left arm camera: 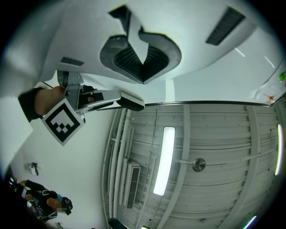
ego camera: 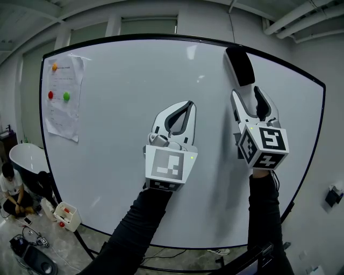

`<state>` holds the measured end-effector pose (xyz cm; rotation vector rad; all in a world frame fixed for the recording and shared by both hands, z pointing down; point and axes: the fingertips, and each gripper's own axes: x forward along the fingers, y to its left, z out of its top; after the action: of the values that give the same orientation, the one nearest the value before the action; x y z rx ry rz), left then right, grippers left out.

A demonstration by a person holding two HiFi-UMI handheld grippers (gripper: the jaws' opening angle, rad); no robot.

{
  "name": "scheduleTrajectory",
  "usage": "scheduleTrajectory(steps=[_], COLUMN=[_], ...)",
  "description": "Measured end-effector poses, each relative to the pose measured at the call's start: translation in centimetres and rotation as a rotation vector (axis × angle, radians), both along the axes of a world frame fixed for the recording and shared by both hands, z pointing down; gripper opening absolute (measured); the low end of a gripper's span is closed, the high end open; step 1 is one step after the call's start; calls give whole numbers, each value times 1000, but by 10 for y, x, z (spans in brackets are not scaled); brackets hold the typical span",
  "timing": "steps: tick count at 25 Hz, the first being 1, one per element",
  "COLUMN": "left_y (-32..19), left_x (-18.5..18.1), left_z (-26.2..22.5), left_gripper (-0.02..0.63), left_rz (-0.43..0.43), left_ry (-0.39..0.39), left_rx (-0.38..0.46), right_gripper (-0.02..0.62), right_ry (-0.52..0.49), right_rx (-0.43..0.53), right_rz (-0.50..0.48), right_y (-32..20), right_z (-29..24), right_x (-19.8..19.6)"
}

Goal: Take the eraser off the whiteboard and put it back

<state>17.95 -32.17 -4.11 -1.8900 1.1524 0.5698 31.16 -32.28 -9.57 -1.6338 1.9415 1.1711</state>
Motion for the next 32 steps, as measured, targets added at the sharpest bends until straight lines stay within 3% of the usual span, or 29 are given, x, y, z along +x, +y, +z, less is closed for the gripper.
scheduleTrajectory(steps=[9,18,32], left_y=[5,-3,-7], left_x=[10,10,-6], left_z=[-25,-24,-23], left_gripper=[6,6,6], left_rz=[17,20,15], left_ry=[-9,-6,26], left_rx=[40,30,20], right_gripper=[316,316,282], right_ry=[1,51,39], right_rx=[-27,-21,-37], right_rz=[43,75,147], right_y=[-17,-24,-31], right_z=[-23,-42,-50], right_x=[14,0,3])
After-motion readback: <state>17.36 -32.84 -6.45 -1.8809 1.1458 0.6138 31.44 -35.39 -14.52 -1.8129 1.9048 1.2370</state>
